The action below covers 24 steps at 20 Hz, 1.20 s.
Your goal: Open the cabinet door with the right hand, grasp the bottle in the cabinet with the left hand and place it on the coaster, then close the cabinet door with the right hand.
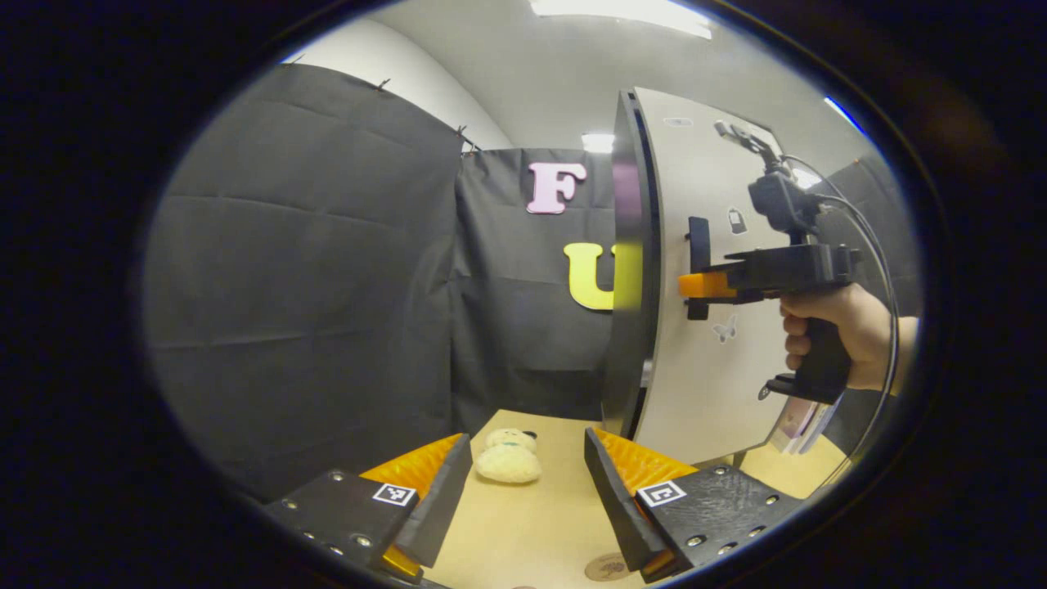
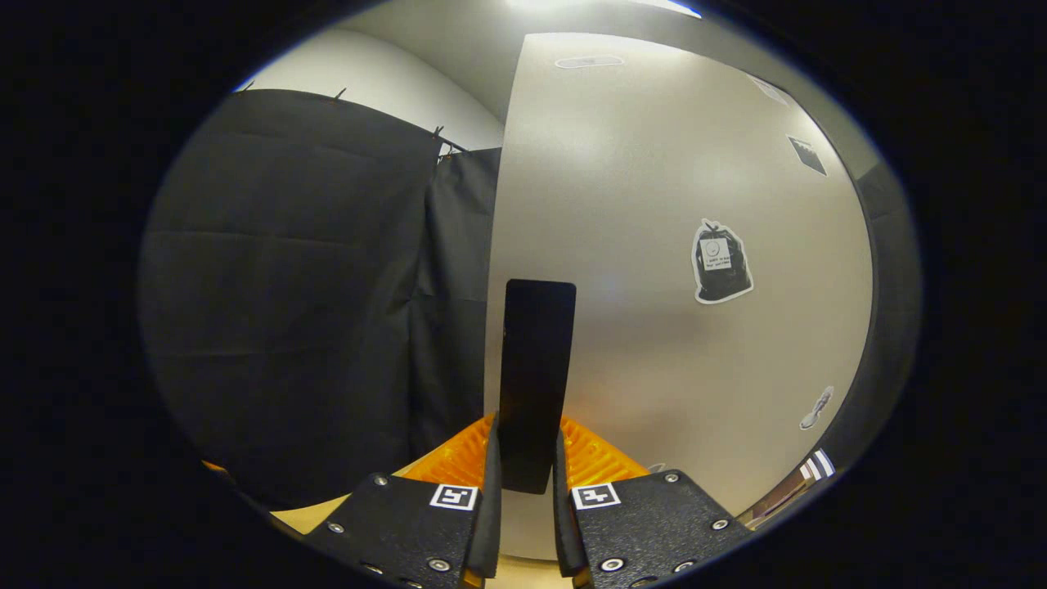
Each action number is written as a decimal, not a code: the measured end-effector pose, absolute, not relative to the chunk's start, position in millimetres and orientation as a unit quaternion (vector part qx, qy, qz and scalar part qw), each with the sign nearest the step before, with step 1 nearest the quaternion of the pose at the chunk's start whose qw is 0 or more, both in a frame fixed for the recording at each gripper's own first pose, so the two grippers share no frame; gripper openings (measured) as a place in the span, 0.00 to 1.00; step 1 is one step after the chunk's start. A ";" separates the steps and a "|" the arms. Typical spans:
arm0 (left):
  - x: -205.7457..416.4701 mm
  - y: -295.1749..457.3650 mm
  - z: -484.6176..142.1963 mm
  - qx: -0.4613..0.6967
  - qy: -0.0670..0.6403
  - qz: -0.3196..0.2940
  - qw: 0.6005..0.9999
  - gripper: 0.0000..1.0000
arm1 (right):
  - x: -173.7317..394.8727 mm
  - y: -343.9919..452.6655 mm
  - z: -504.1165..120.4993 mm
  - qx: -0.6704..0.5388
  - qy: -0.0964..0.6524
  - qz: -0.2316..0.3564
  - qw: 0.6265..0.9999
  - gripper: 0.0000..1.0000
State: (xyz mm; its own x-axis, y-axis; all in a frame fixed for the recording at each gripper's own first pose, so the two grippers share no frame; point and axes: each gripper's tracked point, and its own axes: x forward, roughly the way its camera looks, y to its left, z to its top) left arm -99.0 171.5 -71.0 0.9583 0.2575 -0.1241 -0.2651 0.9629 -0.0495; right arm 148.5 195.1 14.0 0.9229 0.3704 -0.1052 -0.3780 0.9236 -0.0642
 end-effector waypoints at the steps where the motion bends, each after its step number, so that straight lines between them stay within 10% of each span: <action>1: -98.4 170.2 -71.0 -0.030 0.061 0.128 0.989 0.86 | 145.4 193.6 13.2 -0.043 0.047 0.196 0.979 0.28; 24: -98.9 136.2 -38.6 0.027 0.031 0.112 0.993 0.82 | 142.5 162.2 4.9 0.008 0.068 0.292 0.954 0.28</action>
State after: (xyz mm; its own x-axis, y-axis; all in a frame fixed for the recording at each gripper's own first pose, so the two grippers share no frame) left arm -98.9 136.2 -38.6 0.9729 0.2242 -0.0559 -0.2208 0.9734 0.0610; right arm 142.5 162.2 4.9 0.8207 0.5577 -0.1244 -0.5555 0.8297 0.0550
